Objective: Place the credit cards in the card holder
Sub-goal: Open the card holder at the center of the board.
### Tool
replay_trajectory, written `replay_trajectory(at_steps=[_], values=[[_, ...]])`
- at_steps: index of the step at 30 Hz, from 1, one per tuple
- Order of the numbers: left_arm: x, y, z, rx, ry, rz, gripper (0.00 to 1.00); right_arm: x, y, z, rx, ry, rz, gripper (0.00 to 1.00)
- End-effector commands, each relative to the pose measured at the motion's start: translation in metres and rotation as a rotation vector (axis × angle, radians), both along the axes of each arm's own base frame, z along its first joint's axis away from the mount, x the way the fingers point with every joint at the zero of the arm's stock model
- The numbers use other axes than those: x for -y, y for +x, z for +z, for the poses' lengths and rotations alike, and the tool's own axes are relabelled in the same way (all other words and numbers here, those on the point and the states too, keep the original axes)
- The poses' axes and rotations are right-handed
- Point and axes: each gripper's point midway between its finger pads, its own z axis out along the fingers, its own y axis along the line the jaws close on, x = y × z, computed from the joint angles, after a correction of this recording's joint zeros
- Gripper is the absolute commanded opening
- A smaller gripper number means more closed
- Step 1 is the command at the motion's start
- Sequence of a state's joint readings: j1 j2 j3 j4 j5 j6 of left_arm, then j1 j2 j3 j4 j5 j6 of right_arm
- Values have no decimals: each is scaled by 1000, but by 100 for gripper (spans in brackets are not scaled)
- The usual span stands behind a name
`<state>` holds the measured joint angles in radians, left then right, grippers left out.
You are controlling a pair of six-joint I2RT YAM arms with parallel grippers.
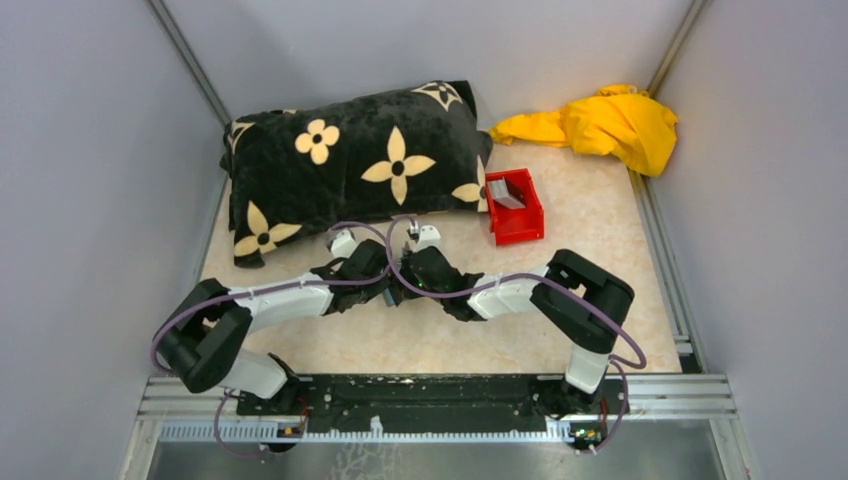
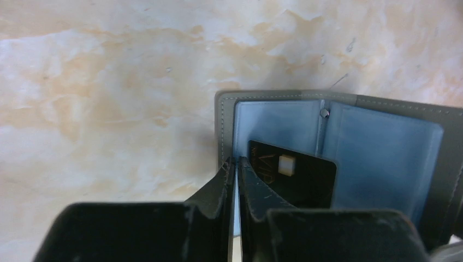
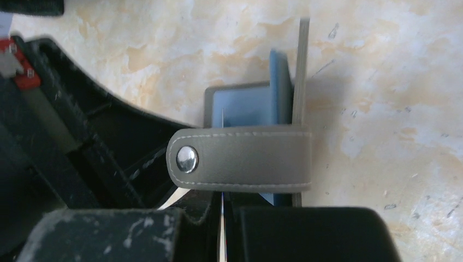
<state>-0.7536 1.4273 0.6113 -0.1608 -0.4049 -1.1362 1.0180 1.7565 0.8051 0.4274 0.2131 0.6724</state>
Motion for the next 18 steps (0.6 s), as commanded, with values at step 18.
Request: replay_trajectory(at_steps=[18], values=[[-21,-37,-67,-243,118,-9,8,36,15,5,-11,-33,-4,0]])
